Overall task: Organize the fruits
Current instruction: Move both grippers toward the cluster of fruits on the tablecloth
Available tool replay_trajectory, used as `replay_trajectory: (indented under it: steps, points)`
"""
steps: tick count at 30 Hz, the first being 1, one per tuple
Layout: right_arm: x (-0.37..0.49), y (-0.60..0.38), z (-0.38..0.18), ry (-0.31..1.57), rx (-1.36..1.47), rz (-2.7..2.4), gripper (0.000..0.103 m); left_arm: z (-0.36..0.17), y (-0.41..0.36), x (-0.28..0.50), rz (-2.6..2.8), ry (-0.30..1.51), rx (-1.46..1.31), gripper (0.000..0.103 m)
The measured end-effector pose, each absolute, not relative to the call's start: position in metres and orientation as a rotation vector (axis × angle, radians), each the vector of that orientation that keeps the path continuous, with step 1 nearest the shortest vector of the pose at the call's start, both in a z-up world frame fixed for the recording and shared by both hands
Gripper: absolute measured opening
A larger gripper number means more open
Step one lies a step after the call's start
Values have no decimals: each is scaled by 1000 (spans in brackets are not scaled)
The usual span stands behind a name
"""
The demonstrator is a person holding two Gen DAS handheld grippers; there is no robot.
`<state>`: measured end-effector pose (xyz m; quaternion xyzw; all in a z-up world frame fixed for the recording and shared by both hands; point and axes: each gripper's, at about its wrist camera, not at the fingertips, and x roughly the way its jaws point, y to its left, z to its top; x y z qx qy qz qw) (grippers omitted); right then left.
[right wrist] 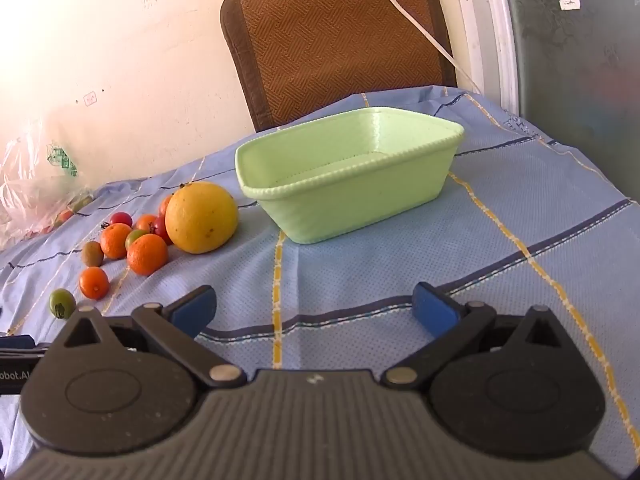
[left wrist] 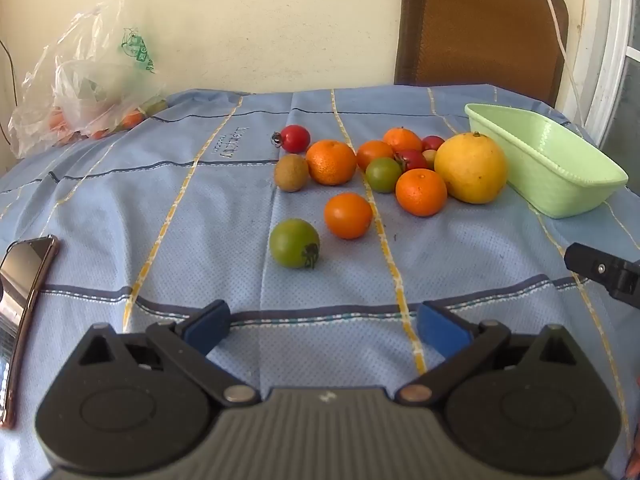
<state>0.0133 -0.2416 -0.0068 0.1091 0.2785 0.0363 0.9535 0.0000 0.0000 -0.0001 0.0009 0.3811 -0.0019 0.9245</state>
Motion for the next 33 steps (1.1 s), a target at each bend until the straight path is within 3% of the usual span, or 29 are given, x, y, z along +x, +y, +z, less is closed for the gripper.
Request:
replay_trajectory:
  steps: [8,13,19,23,29,33]
  points:
    - [3,-236,-10,553,196,48,103,-8,-7,-18,-55,703,65,103]
    - [-12,-229,4,452,181,44,103,2,13,-22,-114,715,-17,103]
    - [-20,-198,14,408,109,165,103,21,37,-28,-71,593,-53,103]
    - [-19,-170,22,363,1,255,89,28,60,-25,-93,549,-111,103]
    - [-5,-142,13,409,-133,396,54,21,75,-23,-84,526,-84,103]
    - [0,-135,6,436,-148,432,49,19,77,-17,-84,517,-31,103]
